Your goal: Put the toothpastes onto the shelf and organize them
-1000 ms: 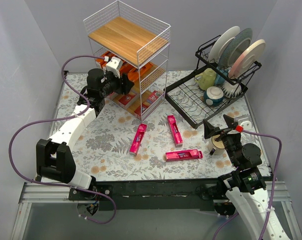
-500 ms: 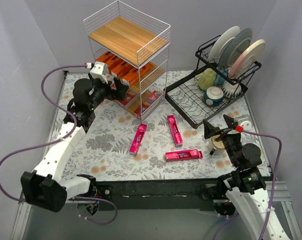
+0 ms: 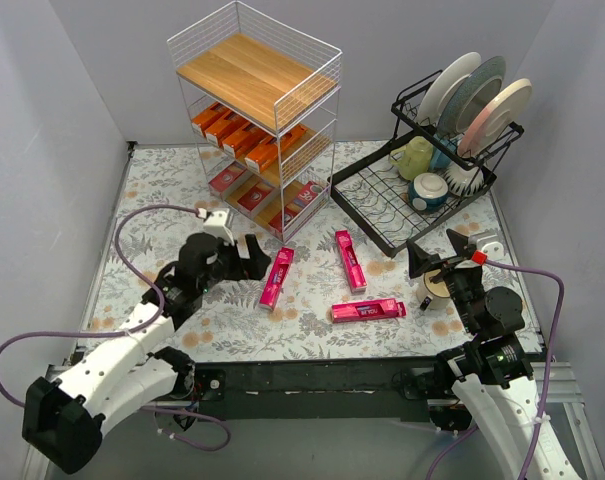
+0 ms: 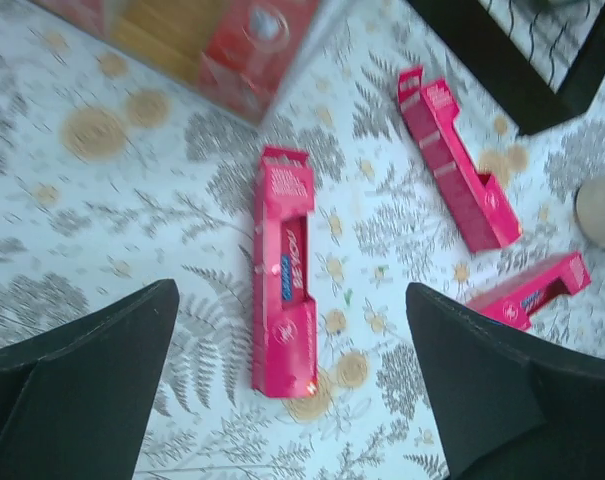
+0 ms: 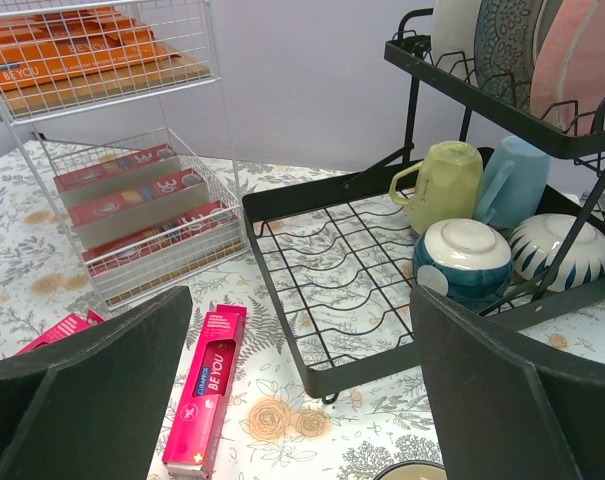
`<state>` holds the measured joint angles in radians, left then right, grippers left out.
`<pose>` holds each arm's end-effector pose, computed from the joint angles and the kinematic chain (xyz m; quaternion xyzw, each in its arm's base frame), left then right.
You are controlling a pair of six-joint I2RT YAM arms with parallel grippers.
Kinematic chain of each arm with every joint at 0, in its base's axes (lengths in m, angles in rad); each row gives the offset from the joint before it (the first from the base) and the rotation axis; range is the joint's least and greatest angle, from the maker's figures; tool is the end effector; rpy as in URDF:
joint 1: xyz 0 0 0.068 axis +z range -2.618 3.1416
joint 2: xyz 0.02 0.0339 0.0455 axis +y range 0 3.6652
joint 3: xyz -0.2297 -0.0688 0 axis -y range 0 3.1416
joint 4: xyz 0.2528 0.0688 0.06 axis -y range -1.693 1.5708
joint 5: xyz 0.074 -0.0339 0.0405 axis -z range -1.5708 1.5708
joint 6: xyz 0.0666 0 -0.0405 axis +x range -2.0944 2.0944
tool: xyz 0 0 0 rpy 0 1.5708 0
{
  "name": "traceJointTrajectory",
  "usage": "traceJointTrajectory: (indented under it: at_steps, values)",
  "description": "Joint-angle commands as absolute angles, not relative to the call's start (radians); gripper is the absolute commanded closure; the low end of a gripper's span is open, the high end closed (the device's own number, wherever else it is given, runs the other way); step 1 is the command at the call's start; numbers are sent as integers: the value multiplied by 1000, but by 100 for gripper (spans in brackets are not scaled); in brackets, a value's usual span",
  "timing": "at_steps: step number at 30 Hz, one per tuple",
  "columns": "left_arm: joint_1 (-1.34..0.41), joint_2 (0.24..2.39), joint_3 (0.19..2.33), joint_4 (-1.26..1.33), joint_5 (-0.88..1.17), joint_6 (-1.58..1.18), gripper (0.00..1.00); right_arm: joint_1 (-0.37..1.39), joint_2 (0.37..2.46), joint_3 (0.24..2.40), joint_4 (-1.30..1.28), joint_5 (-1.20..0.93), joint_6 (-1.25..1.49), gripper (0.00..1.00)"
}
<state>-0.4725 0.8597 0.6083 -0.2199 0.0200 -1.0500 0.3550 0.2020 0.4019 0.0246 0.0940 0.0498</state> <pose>0.2266 -0.1173 0.2189 -0.2378 0.8188 -0.3666 0.3724 0.1593 0.0524 0.2998 -0.0584 0.6211 0.1283 0.7709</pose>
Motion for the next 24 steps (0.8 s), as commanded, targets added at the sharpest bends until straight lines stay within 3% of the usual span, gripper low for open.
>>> traceJointTrajectory:
  at_steps: [1,9,13,23,24]
  values:
    - [-630,863,546,-232,-205,-1155,2,360,193,403,75,87,57,1]
    - [-847,1080,545,-201,-445,-1233,3,360,189,405,72,97,54,1]
    - [-928,1187,558,-195,-514,-1267,9,360,189,407,69,95,54,2]
    - [-968,1289,514,-111,-542,-1305,34,360,189,403,71,94,55,1]
    - [-971,1296,511,-107,-540,-1308,41,360,187,403,71,94,55,2]
